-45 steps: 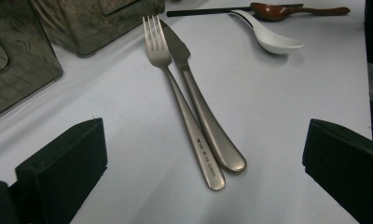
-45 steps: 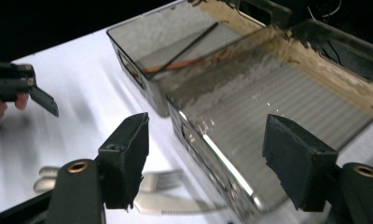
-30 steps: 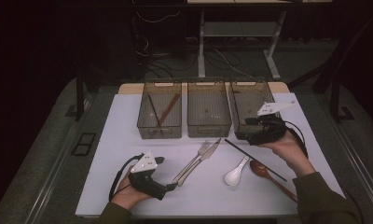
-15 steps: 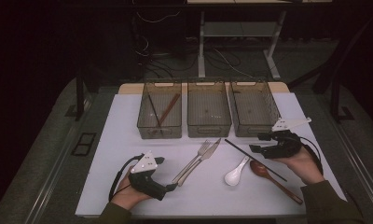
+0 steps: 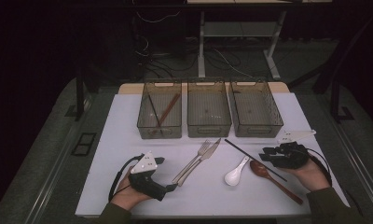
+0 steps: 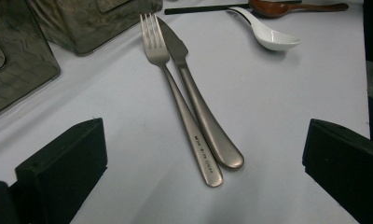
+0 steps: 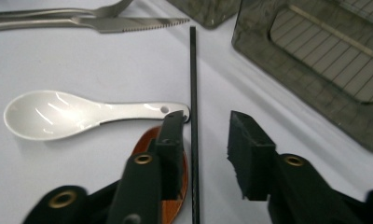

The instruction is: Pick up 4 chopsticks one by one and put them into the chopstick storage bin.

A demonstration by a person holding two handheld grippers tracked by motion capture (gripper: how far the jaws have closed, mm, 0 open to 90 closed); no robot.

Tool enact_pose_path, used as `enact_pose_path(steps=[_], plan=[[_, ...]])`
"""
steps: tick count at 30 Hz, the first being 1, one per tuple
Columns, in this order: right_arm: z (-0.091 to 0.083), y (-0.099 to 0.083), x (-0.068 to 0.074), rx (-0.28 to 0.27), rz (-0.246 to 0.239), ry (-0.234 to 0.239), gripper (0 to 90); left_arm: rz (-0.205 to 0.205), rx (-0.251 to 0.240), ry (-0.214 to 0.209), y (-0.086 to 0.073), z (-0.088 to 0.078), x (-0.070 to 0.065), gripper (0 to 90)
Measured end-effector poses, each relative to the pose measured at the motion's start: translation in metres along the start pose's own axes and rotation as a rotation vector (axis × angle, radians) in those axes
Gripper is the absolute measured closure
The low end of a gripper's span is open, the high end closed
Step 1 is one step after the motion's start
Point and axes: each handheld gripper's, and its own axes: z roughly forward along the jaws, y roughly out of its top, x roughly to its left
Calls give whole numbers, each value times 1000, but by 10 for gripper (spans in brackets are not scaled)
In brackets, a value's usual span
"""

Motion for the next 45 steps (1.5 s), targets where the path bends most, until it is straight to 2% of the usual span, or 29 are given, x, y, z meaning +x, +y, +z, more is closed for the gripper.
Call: enact_pose_path(steps=[7, 12, 22, 26, 33, 45], plan=[[13, -5, -4, 68, -4, 24, 784, 1, 2, -2, 0, 0, 0, 0], [14, -8, -7, 100, -2, 25, 824, 0, 3, -1, 0, 0, 0, 0], [9, -19, -6, 128, 2, 44, 834, 2, 0, -2, 0, 1, 0, 0], [11, -20, -5, 139, -13, 47, 836, 1, 0, -1, 0, 1, -1, 0], [15, -21, -6, 165, -21, 31, 845, 1, 2, -2, 0, 1, -1, 0], [16, -21, -4, 170, -38, 16, 859, 4, 8, -5, -1, 2, -1, 0]])
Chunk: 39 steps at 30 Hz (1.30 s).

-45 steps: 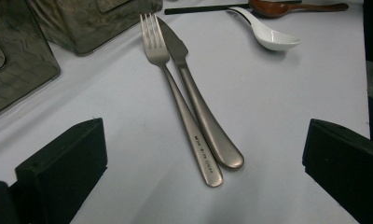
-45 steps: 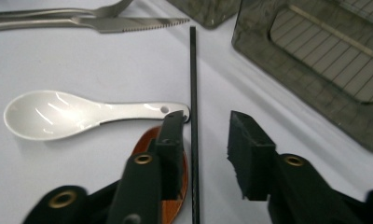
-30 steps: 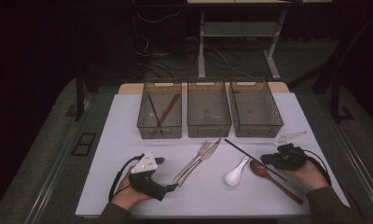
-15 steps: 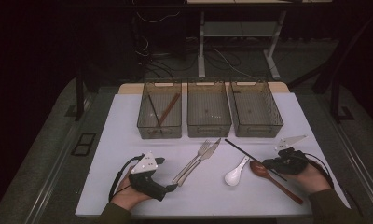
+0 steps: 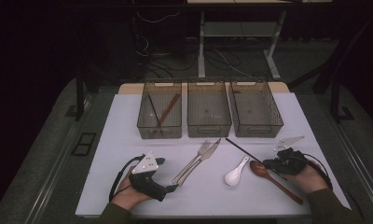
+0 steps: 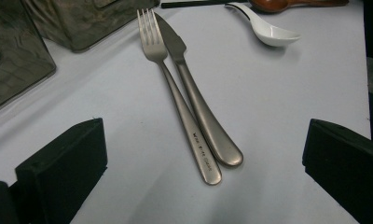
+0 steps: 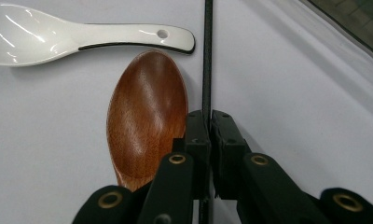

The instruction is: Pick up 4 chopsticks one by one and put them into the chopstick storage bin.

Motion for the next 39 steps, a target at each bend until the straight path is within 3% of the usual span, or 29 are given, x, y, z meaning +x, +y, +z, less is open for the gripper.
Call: enact_pose_path(steps=[5, 18, 30, 39], plan=[[-3, 1, -2, -3, 5, -12, 861, -2, 0, 0, 0, 0, 0, 0], [-28, 2, -10, -130, 40, 41, 862, 1, 2, -1, 0, 0, 0, 0], [-51, 7, -12, -243, 20, 78, 861, 2, 3, 0, 0, 0, 0, 0], [-61, 12, -13, -299, 15, 109, 861, -4, -1, 1, 0, 1, 1, 0]])
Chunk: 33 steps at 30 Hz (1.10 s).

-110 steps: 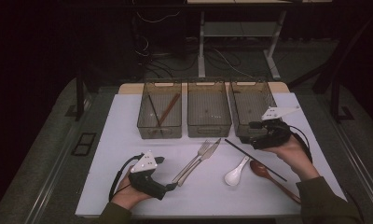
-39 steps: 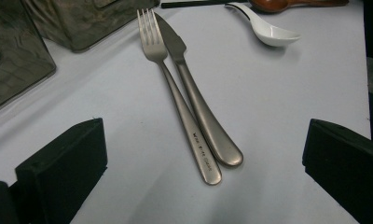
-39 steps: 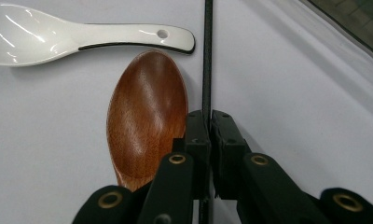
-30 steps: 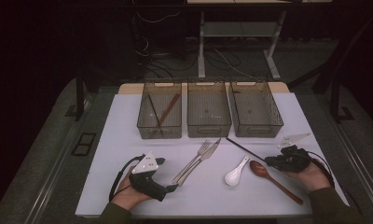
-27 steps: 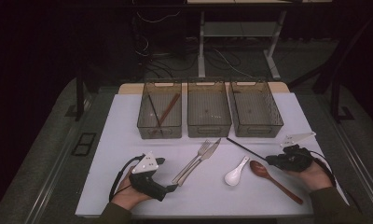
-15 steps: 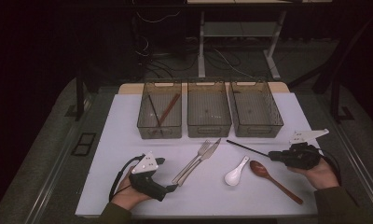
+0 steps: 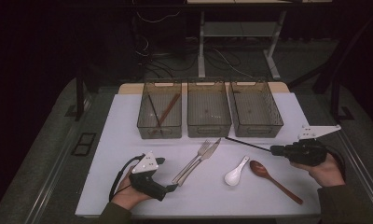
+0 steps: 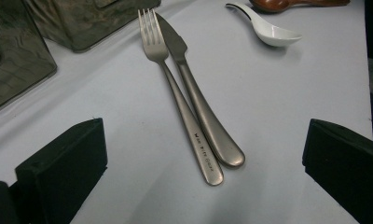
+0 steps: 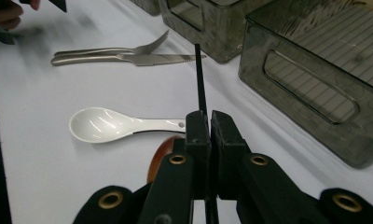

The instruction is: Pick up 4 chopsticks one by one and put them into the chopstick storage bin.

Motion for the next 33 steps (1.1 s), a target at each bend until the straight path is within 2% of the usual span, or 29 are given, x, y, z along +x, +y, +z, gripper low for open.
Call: enact_pose_path(steps=[7, 18, 33], plan=[[-4, 10, 4, -37, -16, 21, 861, 2, 1, 1, 0, -2, 1, 0], [-3, 35, 7, -89, -38, 5, 860, 1, 0, 4, 0, -2, 1, 0], [21, 76, 13, -116, -46, -37, 860, 3, -1, 5, 0, -1, 0, 0]])
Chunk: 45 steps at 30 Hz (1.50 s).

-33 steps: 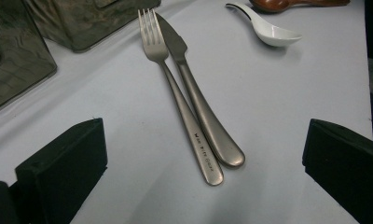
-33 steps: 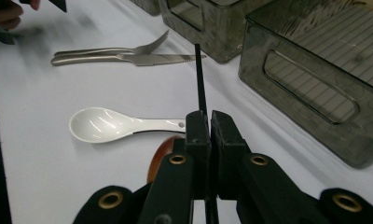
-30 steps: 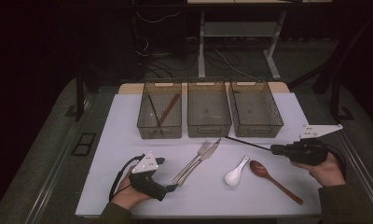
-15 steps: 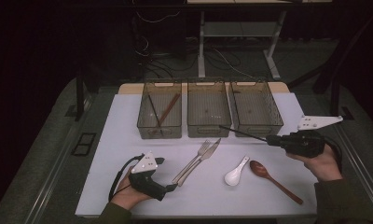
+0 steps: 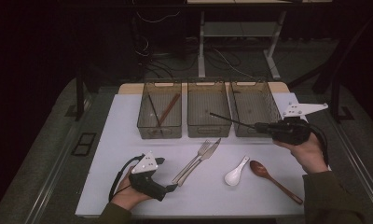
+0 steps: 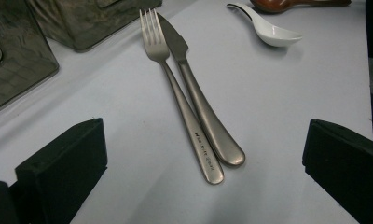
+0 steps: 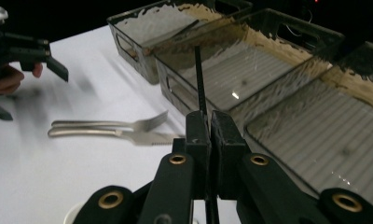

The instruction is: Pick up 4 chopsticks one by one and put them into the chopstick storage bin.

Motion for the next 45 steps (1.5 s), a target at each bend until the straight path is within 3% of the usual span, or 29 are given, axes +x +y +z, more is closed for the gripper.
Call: enact_pose_path(steps=[12, 30, 45], plan=[[30, 25, 2, -1, -19, -4, 860, -1, 2, -2, -1, 0, 1, 0], [93, 64, 13, 44, -30, 12, 860, -5, -1, -7, 0, 0, 0, 0], [164, 97, 29, 85, -9, -19, 860, -4, -4, -13, 1, 1, 0, 0]])
